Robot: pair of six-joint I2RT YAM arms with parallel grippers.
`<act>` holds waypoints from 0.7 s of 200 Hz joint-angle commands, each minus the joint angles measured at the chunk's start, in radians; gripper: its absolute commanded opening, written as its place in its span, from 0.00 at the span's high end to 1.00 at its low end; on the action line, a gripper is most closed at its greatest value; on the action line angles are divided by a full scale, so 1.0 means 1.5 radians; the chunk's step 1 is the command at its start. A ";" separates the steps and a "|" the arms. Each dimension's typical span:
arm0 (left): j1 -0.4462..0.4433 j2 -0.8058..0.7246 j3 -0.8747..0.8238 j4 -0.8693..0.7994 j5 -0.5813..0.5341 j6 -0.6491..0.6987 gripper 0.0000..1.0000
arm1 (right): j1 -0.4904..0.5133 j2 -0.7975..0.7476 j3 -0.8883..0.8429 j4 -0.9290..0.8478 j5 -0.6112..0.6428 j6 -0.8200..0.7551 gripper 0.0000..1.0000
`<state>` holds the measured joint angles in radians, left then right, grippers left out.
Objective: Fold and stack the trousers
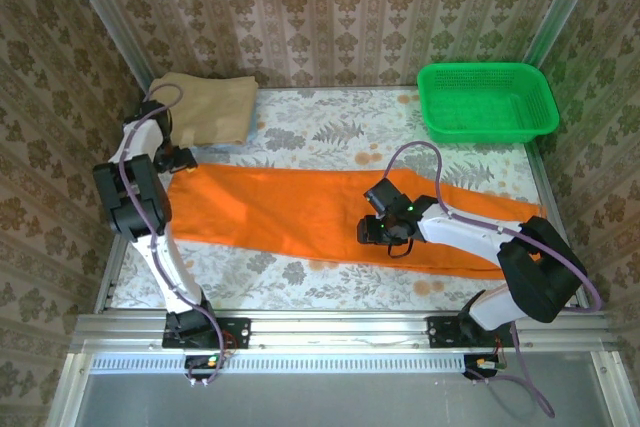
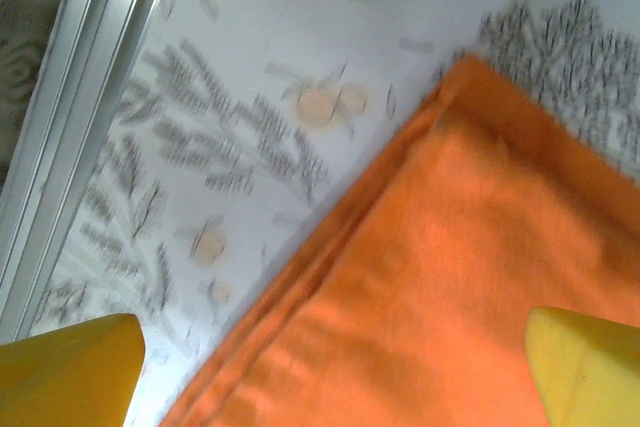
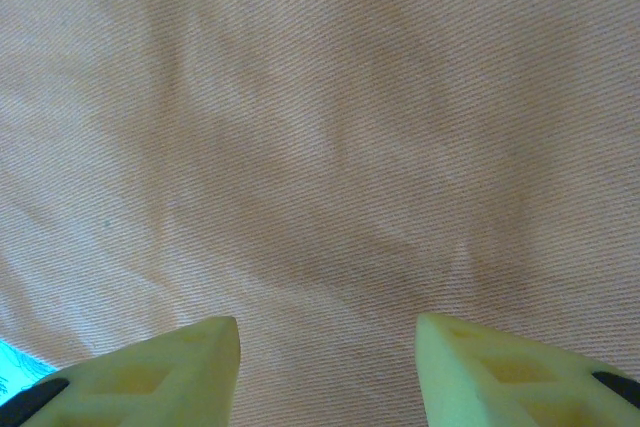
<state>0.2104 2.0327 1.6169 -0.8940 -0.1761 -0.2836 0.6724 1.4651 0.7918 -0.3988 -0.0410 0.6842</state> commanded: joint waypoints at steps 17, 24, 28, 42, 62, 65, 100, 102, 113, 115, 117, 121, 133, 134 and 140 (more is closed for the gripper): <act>0.019 -0.054 -0.068 -0.031 0.043 0.018 0.13 | 0.003 -0.020 -0.004 0.016 0.004 0.002 0.48; 0.020 -0.044 -0.078 -0.028 0.070 0.026 0.16 | 0.003 -0.023 -0.007 0.018 0.003 0.002 0.48; 0.021 -0.037 -0.081 -0.028 0.077 0.029 0.19 | 0.004 -0.025 -0.007 0.017 0.004 0.002 0.48; 0.019 -0.015 -0.095 -0.025 0.075 0.030 0.22 | 0.004 -0.035 -0.011 0.013 0.006 -0.002 0.48; 0.022 0.007 -0.109 -0.014 0.075 0.025 0.23 | 0.002 -0.044 -0.014 0.000 0.016 -0.005 0.48; 0.023 0.010 -0.112 -0.012 0.075 0.026 0.23 | 0.002 -0.044 -0.013 -0.002 0.016 -0.006 0.48; 0.030 0.064 -0.084 -0.033 0.092 0.036 0.32 | -0.001 -0.099 -0.015 -0.023 0.028 -0.007 0.47; 0.031 0.065 -0.083 -0.032 0.095 0.035 0.35 | -0.002 -0.101 -0.015 -0.025 0.029 -0.007 0.47; 0.032 0.064 -0.083 -0.026 0.099 0.034 0.48 | -0.004 -0.111 -0.012 -0.033 0.035 -0.008 0.47; 0.032 0.064 -0.083 -0.025 0.101 0.034 0.50 | -0.005 -0.113 -0.011 -0.035 0.035 -0.008 0.47; 0.033 0.064 -0.082 -0.025 0.104 0.034 0.52 | -0.006 -0.115 -0.010 -0.036 0.035 -0.009 0.47; 0.033 0.065 -0.081 -0.026 0.111 0.033 0.56 | -0.008 -0.119 -0.008 -0.040 0.035 -0.010 0.47; 0.033 0.068 -0.076 -0.029 0.125 0.034 0.61 | -0.012 -0.129 -0.002 -0.051 0.039 -0.011 0.47; 0.032 0.068 -0.076 -0.030 0.125 0.035 0.61 | -0.012 -0.131 -0.002 -0.051 0.041 -0.011 0.47; 0.032 0.070 -0.074 -0.032 0.124 0.040 0.63 | -0.013 -0.139 0.001 -0.056 0.043 -0.010 0.47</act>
<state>0.2478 2.0712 1.5127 -0.9291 0.0029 -0.2398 0.6643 1.3014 0.7788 -0.4232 -0.0296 0.6800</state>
